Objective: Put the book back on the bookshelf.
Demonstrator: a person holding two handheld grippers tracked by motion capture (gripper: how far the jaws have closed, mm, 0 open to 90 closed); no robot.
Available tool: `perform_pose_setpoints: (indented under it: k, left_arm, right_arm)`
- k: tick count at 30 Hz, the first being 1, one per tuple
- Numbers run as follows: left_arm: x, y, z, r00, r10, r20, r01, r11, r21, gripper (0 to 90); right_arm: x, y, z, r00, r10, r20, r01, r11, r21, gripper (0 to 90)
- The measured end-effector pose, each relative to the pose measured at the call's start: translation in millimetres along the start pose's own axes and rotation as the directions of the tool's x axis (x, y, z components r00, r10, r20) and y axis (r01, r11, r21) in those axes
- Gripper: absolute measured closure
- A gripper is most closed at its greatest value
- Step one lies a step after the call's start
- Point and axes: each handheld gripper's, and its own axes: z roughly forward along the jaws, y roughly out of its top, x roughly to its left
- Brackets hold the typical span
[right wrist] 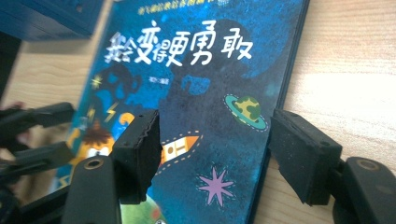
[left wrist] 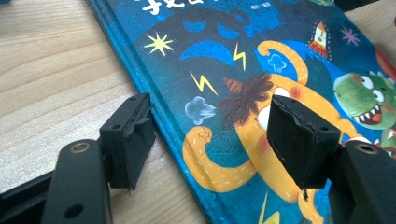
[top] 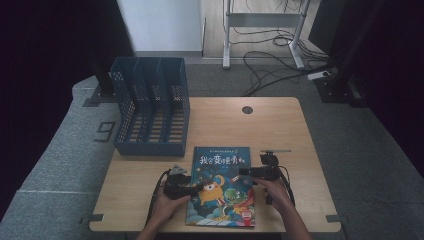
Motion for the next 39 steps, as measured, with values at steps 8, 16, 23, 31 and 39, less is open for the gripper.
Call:
perform_pose_setpoints:
  k: [8,16,23,31,39]
  left_arm:
    - [1.8,-1.3,-0.8,1.0,-0.003,0.001,0.003,0.9999,-0.01,31.5]
    - [3.2,-2.2,-1.1,1.0,-0.007,-0.002,0.007,0.9997,-0.021,31.9]
    - [3.6,-2.6,-1.4,0.9999,-0.01,-0.001,0.01,0.9997,-0.023,32.2]
    - [4.9,-2.6,-1.4,0.9999,-0.015,0.007,0.015,0.9995,-0.027,32.6]
    - [4.1,-2.8,-1.3,1.0,-0.008,0.001,0.008,0.9996,-0.026,32.7]
  right_arm:
    - [-0.7,4.5,-6.9,0.9982,0.013,-0.059,-0.013,1.0,-0.009,33.4]
    - [-1.4,6.0,-7.6,0.9956,0.03,-0.089,-0.032,0.999,-0.024,33.4]
    - [-1.4,4.9,-1.5,0.9982,0.028,-0.052,-0.028,1.0,-0.001,33.0]
    - [-1.8,12.9,13.3,0.9997,0.016,0.017,-0.016,0.999,0.027,31.4]
    - [1.4,21.9,26.9,0.9959,-0.019,0.089,0.014,0.998,0.055,29.3]
